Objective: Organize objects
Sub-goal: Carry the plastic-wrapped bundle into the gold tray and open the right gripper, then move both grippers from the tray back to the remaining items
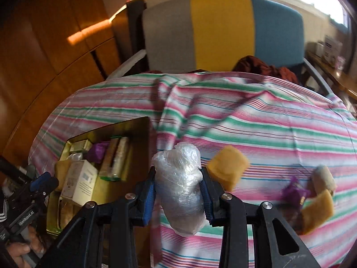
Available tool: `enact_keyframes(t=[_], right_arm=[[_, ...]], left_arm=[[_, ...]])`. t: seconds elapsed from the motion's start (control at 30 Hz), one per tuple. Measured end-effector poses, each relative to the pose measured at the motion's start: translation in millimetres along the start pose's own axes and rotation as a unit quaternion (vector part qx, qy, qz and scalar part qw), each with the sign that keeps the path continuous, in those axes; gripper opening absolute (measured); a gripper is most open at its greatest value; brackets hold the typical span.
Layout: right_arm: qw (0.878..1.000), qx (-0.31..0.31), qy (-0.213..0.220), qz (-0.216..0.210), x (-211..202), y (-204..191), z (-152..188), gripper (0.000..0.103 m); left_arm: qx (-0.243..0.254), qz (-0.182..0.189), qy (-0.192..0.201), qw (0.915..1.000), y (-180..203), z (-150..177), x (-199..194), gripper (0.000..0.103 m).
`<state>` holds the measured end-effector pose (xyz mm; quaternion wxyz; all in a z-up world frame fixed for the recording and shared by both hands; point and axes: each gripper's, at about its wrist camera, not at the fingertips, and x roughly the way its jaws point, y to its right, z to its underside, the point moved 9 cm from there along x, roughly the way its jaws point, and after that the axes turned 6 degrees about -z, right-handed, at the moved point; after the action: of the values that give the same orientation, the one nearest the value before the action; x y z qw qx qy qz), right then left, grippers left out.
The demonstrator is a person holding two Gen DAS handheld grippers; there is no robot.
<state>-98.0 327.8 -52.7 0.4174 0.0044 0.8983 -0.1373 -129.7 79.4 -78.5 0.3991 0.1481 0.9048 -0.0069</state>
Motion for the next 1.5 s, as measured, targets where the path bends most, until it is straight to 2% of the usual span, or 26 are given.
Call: enact_keyframes(t=[0.07, 0.2, 0.37, 0.43, 0.47, 0.63, 1.13, 1.33, 1.5], right_arm=[[0.999, -0.028, -0.012, -0.013, 25.9, -26.8, -15.5, 0.037], [0.997, -0.063, -0.04, -0.017, 67.0, -66.8, -24.3, 0.037], [0.995, -0.082, -0.06, -0.008, 110.1, -83.9, -33.2, 0.039], [0.995, -0.078, -0.069, 0.0, 123.2, -82.0, -35.6, 0.053], [0.995, -0.073, -0.068, -0.001, 125.7, -79.7, -37.5, 0.056], [0.997, -0.06, -0.045, -0.008, 109.0, -72.1, -39.2, 0.065], [0.999, -0.028, -0.017, -0.013, 44.1, -30.4, 10.9, 0.082], [1.0, -0.002, -0.008, 0.004, 19.0, 7.8, 26.9, 0.087], [0.999, 0.034, 0.002, 0.036, -8.5, 60.2, 39.6, 0.092]], left_arm=[[-0.011, -0.003, -0.001, 0.9999, -9.9, 2.0, -0.5, 0.049], [-0.027, -0.005, -0.01, 0.9996, -25.4, 8.7, 1.6, 0.049], [-0.04, -0.003, -0.019, 0.999, -34.0, 13.1, 6.8, 0.049], [-0.042, -0.001, -0.019, 0.999, -34.6, 13.9, 7.8, 0.049], [-0.041, -0.001, -0.019, 0.999, -34.6, 14.3, 8.7, 0.049], [-0.039, 0.003, -0.024, 0.9989, -28.7, 15.5, 13.6, 0.049], [0.005, 0.02, -0.033, 0.9992, 9.5, 24.5, 10.5, 0.049], [0.027, 0.023, -0.036, 0.9987, 24.6, 26.2, 8.4, 0.049], [0.053, 0.033, -0.031, 0.9975, 46.1, 22.9, 4.2, 0.049]])
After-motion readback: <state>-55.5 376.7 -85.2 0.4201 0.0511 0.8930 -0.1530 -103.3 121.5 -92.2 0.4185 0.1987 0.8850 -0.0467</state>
